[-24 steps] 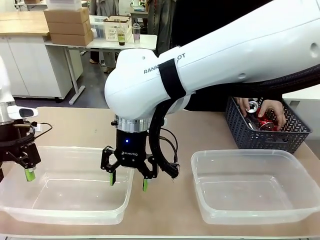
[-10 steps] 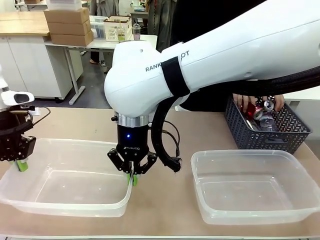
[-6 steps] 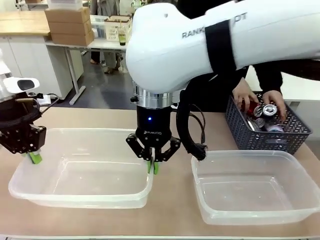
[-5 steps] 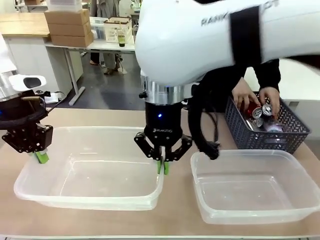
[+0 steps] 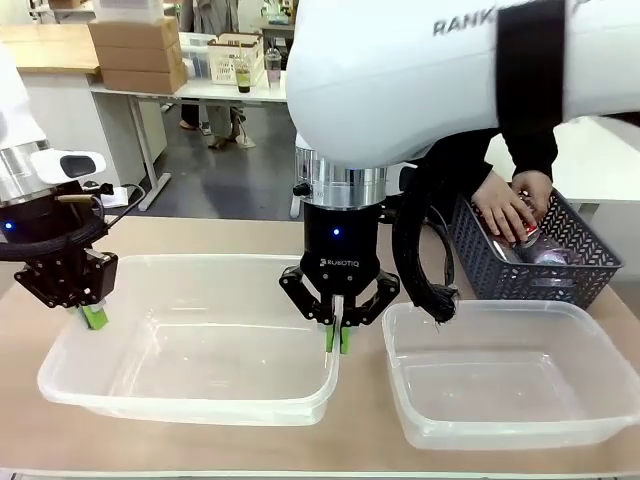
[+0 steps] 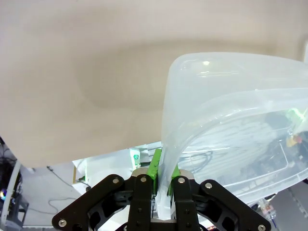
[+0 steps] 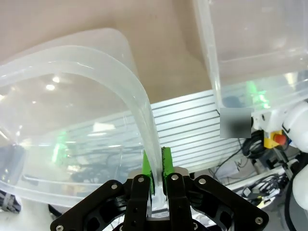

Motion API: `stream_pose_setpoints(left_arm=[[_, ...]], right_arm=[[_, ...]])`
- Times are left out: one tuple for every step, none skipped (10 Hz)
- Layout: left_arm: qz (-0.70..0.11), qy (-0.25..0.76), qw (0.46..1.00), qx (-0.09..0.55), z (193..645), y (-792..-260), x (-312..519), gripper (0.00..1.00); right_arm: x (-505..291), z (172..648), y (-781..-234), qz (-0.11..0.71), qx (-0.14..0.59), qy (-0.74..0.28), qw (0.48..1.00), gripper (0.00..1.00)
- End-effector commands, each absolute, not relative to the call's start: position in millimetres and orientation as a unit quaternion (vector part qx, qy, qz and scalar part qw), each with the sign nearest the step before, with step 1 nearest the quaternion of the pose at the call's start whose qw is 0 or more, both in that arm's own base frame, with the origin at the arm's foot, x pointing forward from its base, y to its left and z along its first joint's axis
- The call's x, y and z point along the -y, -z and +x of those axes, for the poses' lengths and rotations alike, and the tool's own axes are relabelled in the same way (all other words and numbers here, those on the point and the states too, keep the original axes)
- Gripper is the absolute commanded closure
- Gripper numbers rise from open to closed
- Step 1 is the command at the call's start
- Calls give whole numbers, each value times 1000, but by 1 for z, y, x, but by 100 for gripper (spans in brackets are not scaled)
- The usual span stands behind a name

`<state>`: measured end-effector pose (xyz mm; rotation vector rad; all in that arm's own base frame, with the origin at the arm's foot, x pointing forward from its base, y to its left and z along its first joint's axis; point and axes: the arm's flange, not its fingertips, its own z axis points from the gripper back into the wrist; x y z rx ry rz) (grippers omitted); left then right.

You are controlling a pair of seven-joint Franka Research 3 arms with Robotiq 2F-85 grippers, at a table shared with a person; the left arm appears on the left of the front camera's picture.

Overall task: Sort the waste into each basket.
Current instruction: Pick up the Organizing box on the left side of the table and lift it.

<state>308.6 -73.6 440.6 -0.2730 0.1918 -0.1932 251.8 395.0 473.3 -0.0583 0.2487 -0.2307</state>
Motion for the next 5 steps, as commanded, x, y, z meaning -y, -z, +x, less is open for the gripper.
stream_pose_setpoints(left_arm=[[-136, 102, 981, -93, 307, -443, 78, 93], [-173, 102, 974, -102, 313, -447, 86, 93], [-199, 78, 972, -101, 321, -453, 97, 93], [-215, 94, 965, -121, 328, -460, 108, 93], [-197, 76, 970, -118, 337, -464, 120, 93]], right_arm=[[-391, 249, -476, -30, -122, 115, 985, 90], [-375, 267, -474, -10, -119, 104, 987, 90], [-362, 279, -473, 1, -114, 56, 992, 90], [-348, 289, -471, 0, -125, 32, 992, 90], [-331, 299, -469, 6, -148, 23, 989, 90]])
